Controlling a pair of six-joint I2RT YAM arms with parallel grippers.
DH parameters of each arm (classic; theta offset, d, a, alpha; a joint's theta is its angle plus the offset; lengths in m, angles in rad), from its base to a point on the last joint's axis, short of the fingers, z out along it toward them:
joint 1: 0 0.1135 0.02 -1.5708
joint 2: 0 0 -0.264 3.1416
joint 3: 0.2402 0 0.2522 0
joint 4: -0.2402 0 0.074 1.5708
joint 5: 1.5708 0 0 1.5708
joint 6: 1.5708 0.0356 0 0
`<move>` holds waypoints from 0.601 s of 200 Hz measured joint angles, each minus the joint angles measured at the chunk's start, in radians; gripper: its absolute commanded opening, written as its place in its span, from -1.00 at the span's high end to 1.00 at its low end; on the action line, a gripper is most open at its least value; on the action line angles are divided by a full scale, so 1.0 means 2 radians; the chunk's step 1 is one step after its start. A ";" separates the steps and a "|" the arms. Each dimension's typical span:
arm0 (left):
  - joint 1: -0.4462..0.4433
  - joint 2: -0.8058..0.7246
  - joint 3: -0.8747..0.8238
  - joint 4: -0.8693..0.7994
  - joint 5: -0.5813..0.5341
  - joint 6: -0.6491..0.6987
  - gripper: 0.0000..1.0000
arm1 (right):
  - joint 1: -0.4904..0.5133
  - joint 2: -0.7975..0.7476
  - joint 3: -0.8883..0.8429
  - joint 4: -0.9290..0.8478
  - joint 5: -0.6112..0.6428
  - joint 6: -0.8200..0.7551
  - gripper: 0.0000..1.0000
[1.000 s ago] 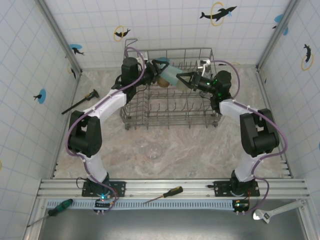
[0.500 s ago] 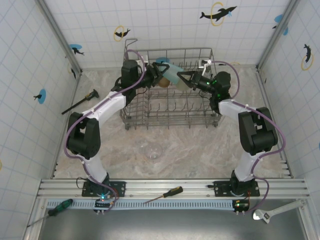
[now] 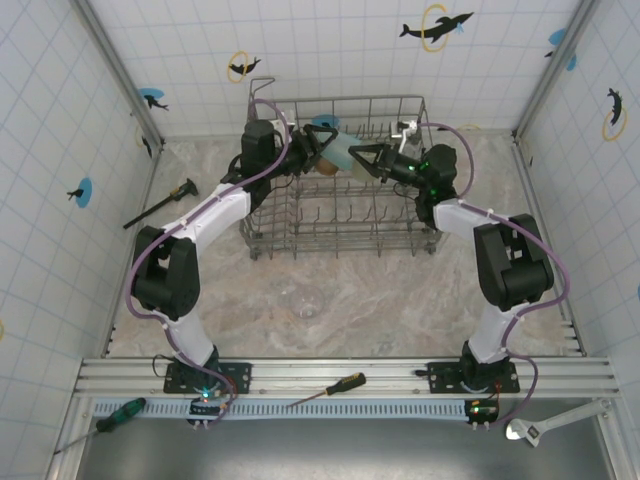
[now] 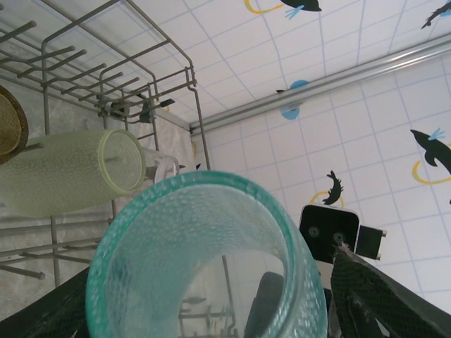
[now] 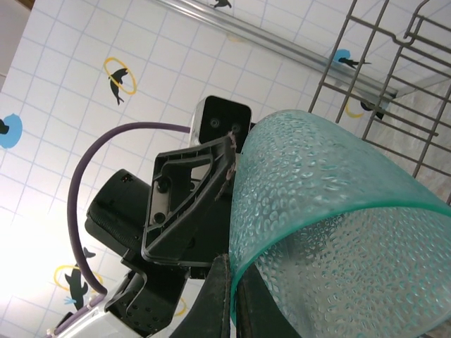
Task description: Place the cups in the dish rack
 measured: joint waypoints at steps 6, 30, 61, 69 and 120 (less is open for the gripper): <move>0.000 0.000 0.000 0.000 -0.002 0.000 -0.41 | 0.001 0.000 0.000 0.000 0.000 0.000 1.00; 0.001 -0.001 0.000 0.004 -0.005 -0.004 -0.09 | 0.001 0.000 0.000 0.000 -0.001 -0.001 1.00; 0.001 -0.004 -0.009 0.015 -0.006 -0.009 0.67 | 0.002 0.000 0.000 0.002 -0.003 -0.004 0.93; 0.001 -0.007 -0.015 0.020 -0.008 -0.011 0.90 | 0.002 0.000 0.000 0.000 -0.005 -0.006 0.84; 0.000 -0.014 -0.025 0.010 -0.023 0.014 1.00 | -0.002 -0.007 -0.003 -0.044 -0.003 -0.040 0.52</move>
